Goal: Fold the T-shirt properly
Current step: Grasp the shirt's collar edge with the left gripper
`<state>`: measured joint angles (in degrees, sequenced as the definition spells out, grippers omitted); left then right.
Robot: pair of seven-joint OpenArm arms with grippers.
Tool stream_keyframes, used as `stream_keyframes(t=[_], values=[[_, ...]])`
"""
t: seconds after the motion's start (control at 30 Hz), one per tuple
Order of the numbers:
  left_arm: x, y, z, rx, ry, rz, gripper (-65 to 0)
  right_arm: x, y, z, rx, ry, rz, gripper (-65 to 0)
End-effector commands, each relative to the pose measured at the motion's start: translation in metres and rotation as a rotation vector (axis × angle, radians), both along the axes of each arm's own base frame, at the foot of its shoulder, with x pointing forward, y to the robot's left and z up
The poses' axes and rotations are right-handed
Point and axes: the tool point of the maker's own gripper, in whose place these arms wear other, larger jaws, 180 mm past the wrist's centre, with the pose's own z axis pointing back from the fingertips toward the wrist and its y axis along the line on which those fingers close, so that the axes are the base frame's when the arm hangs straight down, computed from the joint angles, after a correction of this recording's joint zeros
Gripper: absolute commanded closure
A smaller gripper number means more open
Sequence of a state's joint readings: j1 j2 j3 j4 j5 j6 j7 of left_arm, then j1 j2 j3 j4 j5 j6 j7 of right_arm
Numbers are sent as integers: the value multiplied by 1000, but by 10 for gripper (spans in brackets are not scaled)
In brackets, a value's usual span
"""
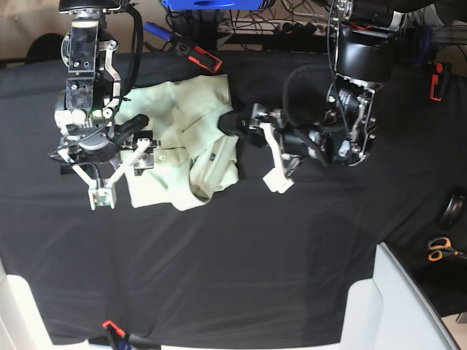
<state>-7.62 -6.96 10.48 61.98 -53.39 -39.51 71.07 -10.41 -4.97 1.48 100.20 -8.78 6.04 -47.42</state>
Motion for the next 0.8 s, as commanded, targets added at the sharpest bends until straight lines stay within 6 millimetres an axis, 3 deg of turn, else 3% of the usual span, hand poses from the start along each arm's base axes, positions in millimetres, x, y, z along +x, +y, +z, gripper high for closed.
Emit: stream_keyframes(t=[0.0, 0.27, 0.53, 0.77], values=[[12, -4, 9, -10, -42, -4, -605, 8, 2, 9, 6, -42, 2, -527], [9, -24, 7, -4, -45, -36, -605, 4, 3, 7, 7, -35, 1, -527], [8, -58, 13, -71, -28, -50, -605, 0, 3, 5, 7, -27, 1, -527], [-2, -79, -7, -77, 55, -91, -601, -2, 1, 5, 6, -26, -3, -527]])
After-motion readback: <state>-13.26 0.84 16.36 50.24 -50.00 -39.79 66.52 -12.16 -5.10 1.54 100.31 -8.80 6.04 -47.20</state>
